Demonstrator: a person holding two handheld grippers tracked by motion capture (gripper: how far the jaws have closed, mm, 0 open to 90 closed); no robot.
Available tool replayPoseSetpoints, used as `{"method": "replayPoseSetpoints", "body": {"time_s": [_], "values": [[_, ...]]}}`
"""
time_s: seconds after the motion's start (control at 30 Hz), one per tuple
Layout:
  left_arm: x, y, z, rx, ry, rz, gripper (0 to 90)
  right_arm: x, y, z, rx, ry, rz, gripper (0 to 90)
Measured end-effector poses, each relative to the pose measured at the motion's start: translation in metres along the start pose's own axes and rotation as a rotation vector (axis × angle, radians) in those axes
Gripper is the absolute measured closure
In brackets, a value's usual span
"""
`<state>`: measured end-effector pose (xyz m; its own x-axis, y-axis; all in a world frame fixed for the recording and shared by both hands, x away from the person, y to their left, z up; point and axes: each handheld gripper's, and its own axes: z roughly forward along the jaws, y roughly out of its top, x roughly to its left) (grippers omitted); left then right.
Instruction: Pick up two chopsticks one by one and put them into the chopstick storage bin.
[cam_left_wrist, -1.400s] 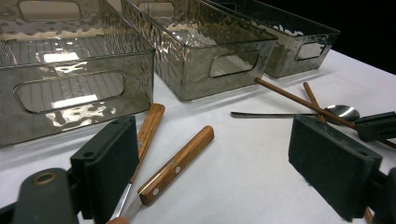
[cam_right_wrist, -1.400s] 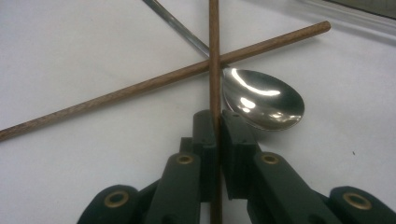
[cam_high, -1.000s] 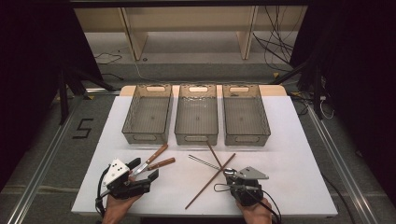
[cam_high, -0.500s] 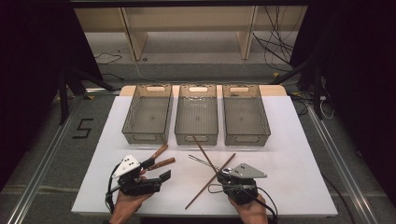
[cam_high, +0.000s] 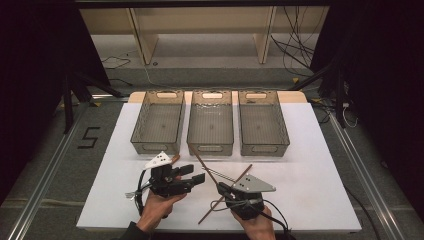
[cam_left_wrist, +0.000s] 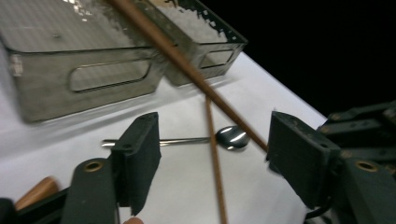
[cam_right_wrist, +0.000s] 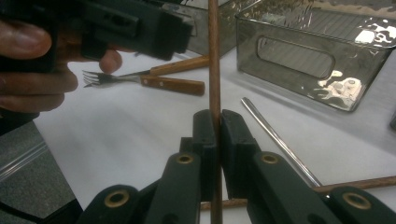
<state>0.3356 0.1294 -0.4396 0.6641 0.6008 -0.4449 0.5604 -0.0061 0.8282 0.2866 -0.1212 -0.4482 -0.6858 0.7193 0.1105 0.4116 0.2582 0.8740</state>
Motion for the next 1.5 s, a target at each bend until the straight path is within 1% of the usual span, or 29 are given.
{"method": "replayPoseSetpoints", "body": {"time_s": [0.03, 0.07, 0.13, 0.17, 0.2, 0.23, 0.27, 0.3, 0.33, 0.5, 0.53, 0.57, 0.6, 0.67, 0.77, 0.83, 0.9, 0.93, 1.0, 1.03, 1.1, 1.13, 1.17, 1.27, 1.33, 1.37, 1.4, 1.43, 1.5], "values": [[0.0, 0.001, 0.002, 0.001, -0.01, -0.006, 38.6, 0.001, -0.001, 0.001, -0.005, 0.001, -0.004, 85.4], [-0.001, 0.002, 0.004, 0.003, -0.02, -0.008, 38.6, 0.001, -0.001, 0.001, -0.005, 0.001, -0.004, 85.4], [-0.002, 0.004, 0.007, 0.011, -0.04, -0.007, 43.6, 0.003, -0.001, 0.002, -0.012, 0.004, -0.006, 85.5], [-0.003, 0.005, 0.009, 0.012, -0.053, -0.02, 43.6, 0.003, -0.001, 0.002, -0.012, 0.004, -0.006, 85.5], [-0.003, 0.006, 0.01, 0.014, -0.067, -0.03, 47.5, 0.004, -0.001, 0.002, -0.02, 0.01, -0.008, 85.4], [-0.003, 0.006, 0.012, 0.017, -0.078, -0.034, 47.5, 0.004, -0.001, 0.002, -0.02, 0.01, -0.008, 85.4], [-0.003, 0.007, 0.012, 0.017, -0.08, -0.037, 51.8, 0.005, -0.001, 0.002, -0.028, 0.007, -0.008, 85.4], [-0.003, 0.007, 0.013, 0.013, -0.084, -0.037, 51.8, 0.005, -0.001, 0.002, -0.028, 0.007, -0.008, 85.4], [-0.003, 0.008, 0.013, 0.011, -0.089, -0.041, 54.1, 0.005, -0.001, 0.002, -0.029, 0.007, -0.018, 85.4], [0.002, 0.008, 0.013, 0.007, -0.123, -0.071, 63.6, 0.005, -0.001, 0.0, -0.05, 0.016, -0.013, 85.4], [0.002, 0.008, 0.013, 0.005, -0.127, -0.076, 67.7, 0.006, -0.001, 0.0, -0.059, 0.021, -0.018, 85.4], [0.003, 0.008, 0.013, 0.005, -0.13, -0.079, 67.7, 0.006, -0.001, 0.0, -0.059, 0.021, -0.018, 85.4], [0.003, 0.007, 0.013, 0.001, -0.133, -0.084, 70.0, 0.007, -0.001, 0.0, -0.061, 0.02, -0.018, 85.4], [0.005, 0.007, 0.013, -0.001, -0.16, -0.103, 73.0, 0.007, -0.002, -0.001, -0.061, 0.023, -0.024, 85.4], [0.006, 0.008, 0.013, -0.002, -0.195, -0.125, 78.4, 0.007, -0.003, 0.0, -0.062, 0.031, -0.018, 85.4], [0.006, 0.008, 0.013, -0.002, -0.216, -0.135, 79.6, 0.006, -0.005, 0.001, -0.068, 0.036, -0.018, 85.3], [0.006, 0.008, 0.012, -0.003, -0.247, -0.147, 83.7, 0.007, -0.006, 0.001, -0.069, 0.041, -0.016, 84.6], [0.005, 0.009, 0.012, -0.004, -0.259, -0.154, 84.2, 0.007, -0.006, 0.001, -0.072, 0.042, -0.015, 84.3], [0.003, 0.01, 0.011, -0.002, -0.259, -0.144, 84.4, 0.007, -0.006, 0.001, -0.076, 0.045, -0.013, 83.1], [0.002, 0.01, 0.01, -0.002, -0.263, -0.139, 84.6, 0.006, -0.005, 0.0, -0.082, 0.06, -0.009, 72.7], [0.002, 0.012, 0.009, -0.009, -0.271, -0.147, 84.6, 0.004, -0.004, -0.003, -0.095, 0.081, 0.005, 63.4], [0.003, 0.013, 0.008, -0.003, -0.266, -0.134, 84.6, 0.004, -0.004, -0.003, -0.095, 0.081, 0.005, 63.4], [0.004, 0.014, 0.006, -0.003, -0.26, -0.128, 84.7, 0.003, -0.003, -0.005, -0.107, 0.087, 0.008, 59.0], [0.011, 0.021, 0.002, -0.005, -0.236, -0.132, 84.7, -0.003, -0.002, -0.011, -0.119, 0.094, 0.023, 50.5], [0.016, 0.026, -0.002, -0.01, -0.214, -0.132, 84.6, -0.008, -0.003, -0.015, -0.123, 0.082, 0.029, 47.5], [0.018, 0.028, -0.004, -0.011, -0.205, -0.126, 84.6, -0.013, -0.005, -0.018, -0.128, 0.074, 0.043, 44.8], [0.02, 0.031, -0.005, -0.016, -0.195, -0.126, 84.6, -0.013, -0.005, -0.018, -0.128, 0.074, 0.043, 44.8], [0.023, 0.034, -0.007, -0.017, -0.186, -0.119, 84.6, -0.016, -0.007, -0.02, -0.127, 0.068, 0.045, 43.8], [0.026, 0.04, -0.01, -0.015, -0.169, -0.11, 84.6, -0.022, -0.011, -0.024, -0.128, 0.047, 0.046, 41.9]]}}
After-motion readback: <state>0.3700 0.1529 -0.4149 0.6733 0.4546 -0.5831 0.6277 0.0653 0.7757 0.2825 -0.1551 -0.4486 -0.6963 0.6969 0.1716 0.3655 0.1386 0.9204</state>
